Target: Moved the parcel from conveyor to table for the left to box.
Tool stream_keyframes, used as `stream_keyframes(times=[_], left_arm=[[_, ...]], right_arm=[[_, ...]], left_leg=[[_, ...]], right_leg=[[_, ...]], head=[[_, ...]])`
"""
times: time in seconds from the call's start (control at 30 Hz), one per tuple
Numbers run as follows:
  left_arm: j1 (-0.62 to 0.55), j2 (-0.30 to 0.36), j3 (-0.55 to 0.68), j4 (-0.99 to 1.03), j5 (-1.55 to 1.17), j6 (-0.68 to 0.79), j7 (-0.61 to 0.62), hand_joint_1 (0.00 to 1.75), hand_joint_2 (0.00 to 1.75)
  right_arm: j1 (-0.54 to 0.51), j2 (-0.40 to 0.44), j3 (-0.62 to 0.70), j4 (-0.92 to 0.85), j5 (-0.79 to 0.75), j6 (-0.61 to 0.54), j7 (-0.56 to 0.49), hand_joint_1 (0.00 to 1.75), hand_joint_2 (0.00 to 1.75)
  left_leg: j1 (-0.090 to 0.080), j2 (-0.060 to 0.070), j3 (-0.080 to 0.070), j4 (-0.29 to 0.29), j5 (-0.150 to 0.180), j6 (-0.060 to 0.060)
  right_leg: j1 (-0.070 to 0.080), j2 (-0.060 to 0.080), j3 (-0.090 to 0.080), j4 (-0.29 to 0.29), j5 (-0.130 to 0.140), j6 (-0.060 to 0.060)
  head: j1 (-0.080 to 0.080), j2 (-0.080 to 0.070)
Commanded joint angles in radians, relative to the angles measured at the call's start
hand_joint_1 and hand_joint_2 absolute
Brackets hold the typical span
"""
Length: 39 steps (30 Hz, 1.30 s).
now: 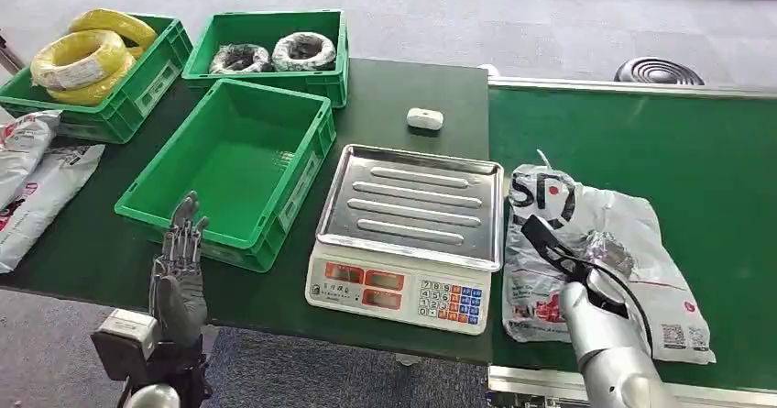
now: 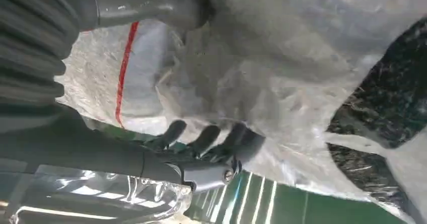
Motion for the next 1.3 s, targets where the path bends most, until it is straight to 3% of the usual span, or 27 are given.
stream_keyframes(times=[0.03, 0.43, 0.63, 0.8, 1.0, 1.17, 1.3], left_arm=[[0.013, 0.004, 0.033, -0.002, -0.006, 0.006, 0.009, 0.0, 0.0], [0.025, -0.004, 0.043, -0.017, -0.011, 0.012, 0.006, 0.0, 0.0], [0.049, -0.008, 0.05, -0.036, -0.013, 0.016, 0.002, 0.0, 0.0], [0.079, -0.018, 0.051, -0.056, -0.012, 0.022, -0.014, 0.0, 0.0], [0.067, -0.011, 0.025, -0.025, -0.008, 0.03, -0.038, 0.0, 0.0], [0.033, -0.008, 0.01, 0.007, -0.008, 0.035, -0.044, 0.0, 0.0], [-0.007, 0.012, -0.014, 0.065, 0.003, 0.033, -0.054, 0.0, 0.0]], right_arm=[[0.0, 0.048, -0.026, -0.059, 0.008, -0.013, -0.013, 1.75, 1.75], [0.01, 0.067, -0.014, -0.124, 0.012, -0.015, -0.04, 1.75, 1.75], [0.005, 0.076, 0.003, -0.169, 0.034, -0.08, -0.04, 1.75, 1.75], [0.029, 0.115, 0.027, -0.432, 0.067, -0.188, -0.045, 1.75, 1.75], [0.105, 0.189, 0.149, -0.881, 0.064, -0.277, -0.157, 1.75, 1.75], [0.109, 0.19, 0.221, -0.956, 0.048, -0.321, -0.196, 1.75, 1.75], [0.068, 0.181, 0.275, -0.899, 0.029, -0.322, -0.242, 1.75, 1.75]], left_leg=[[0.0, 0.001, 0.002, -0.002, 0.0, 0.0], [0.0, 0.001, 0.001, -0.001, 0.0, 0.0], [0.0, 0.002, 0.001, -0.001, 0.0, 0.0], [0.0, 0.002, 0.002, -0.002, -0.001, 0.0], [-0.001, 0.004, 0.0, 0.0, -0.001, 0.0], [0.0, 0.001, 0.001, -0.001, 0.0, 0.0], [-0.001, 0.0, 0.001, -0.001, 0.0, 0.0]], right_leg=[[0.0, 0.004, 0.001, -0.001, 0.0, -0.001], [0.0, 0.003, 0.0, 0.0, 0.0, -0.001], [0.0, 0.004, 0.0, -0.001, 0.0, -0.001], [0.0, 0.004, 0.001, -0.001, 0.0, -0.001], [-0.001, 0.006, -0.003, 0.001, 0.0, -0.001], [0.0, 0.003, -0.001, 0.0, 0.0, -0.001], [-0.001, 0.002, -0.001, 0.0, 0.0, 0.0]], head=[[0.0, 0.0], [0.0, 0.0], [0.0, 0.0], [0.0, 0.0], [0.0, 0.0], [0.0, 0.0], [0.0, 0.0]])
